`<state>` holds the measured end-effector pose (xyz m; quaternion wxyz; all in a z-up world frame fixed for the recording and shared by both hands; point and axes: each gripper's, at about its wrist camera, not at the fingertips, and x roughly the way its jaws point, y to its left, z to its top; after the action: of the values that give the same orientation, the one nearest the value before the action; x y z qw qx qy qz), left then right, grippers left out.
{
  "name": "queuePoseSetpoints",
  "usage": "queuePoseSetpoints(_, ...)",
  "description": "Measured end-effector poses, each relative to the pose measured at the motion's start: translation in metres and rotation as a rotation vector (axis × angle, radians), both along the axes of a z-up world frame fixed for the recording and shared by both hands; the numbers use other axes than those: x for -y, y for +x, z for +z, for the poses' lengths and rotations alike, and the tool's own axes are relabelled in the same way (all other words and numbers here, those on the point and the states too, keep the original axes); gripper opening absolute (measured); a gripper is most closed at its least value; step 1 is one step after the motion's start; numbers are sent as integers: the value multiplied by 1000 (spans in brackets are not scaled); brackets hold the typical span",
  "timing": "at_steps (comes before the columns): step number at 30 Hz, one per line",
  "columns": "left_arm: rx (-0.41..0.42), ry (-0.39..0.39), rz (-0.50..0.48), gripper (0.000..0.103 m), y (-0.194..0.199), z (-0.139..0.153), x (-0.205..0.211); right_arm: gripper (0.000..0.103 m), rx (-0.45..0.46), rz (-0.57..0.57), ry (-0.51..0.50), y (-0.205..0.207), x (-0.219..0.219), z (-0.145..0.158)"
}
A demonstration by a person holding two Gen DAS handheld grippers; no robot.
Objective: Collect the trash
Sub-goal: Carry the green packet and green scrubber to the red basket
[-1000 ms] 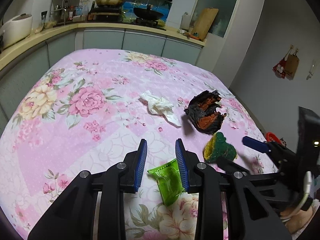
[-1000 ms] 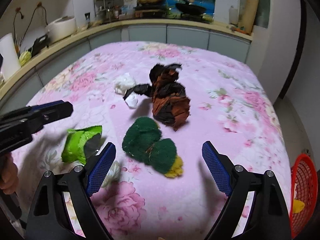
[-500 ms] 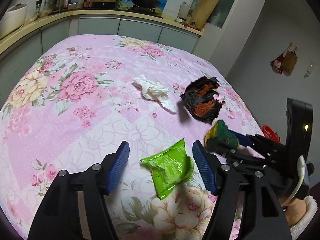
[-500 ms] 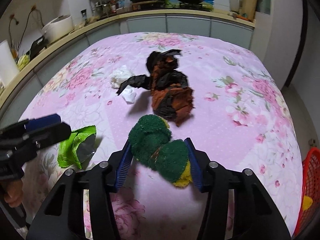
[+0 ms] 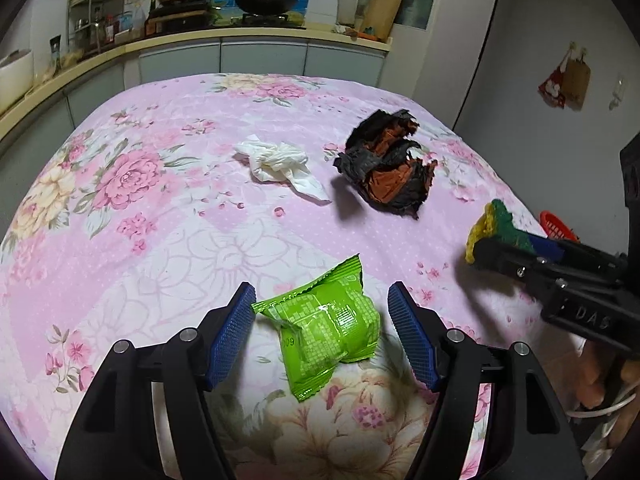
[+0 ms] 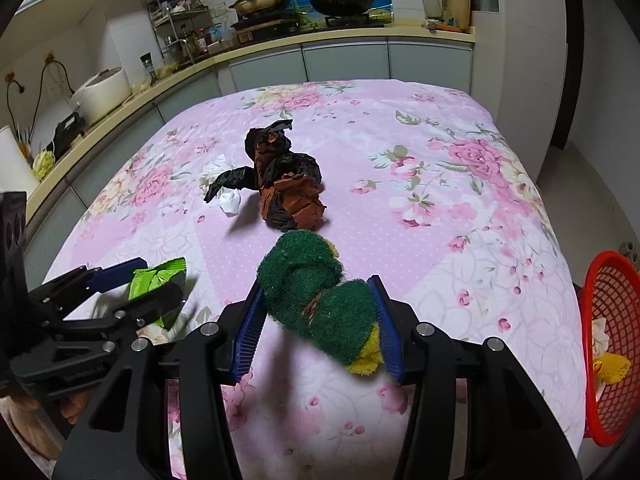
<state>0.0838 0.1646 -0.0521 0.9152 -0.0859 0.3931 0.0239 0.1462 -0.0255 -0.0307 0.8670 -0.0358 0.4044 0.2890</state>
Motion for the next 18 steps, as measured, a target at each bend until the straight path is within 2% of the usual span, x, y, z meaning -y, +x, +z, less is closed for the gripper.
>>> queuePoseSetpoints(2, -2, 20, -1, 66, 0, -1, 2, 49, -4, -5, 6, 0, 1, -1)
queuePoseSetpoints(4, -5, 16, -3, 56, 1, -2, 1, 49, -8, -8, 10, -1, 2, -1)
queuePoseSetpoints(7, -8, 7, 4, 53, 2, -4, -1, 49, -9, -13, 17, -1, 4, -2)
queuePoseSetpoints(12, 9, 8, 10, 52, -1, 0, -2, 49, 9, -20, 35, -3, 8, 6)
queuePoseSetpoints(18, 66, 22, 35, 52, -9, 16, -4, 49, 47, -31, 61, -6, 13, 21)
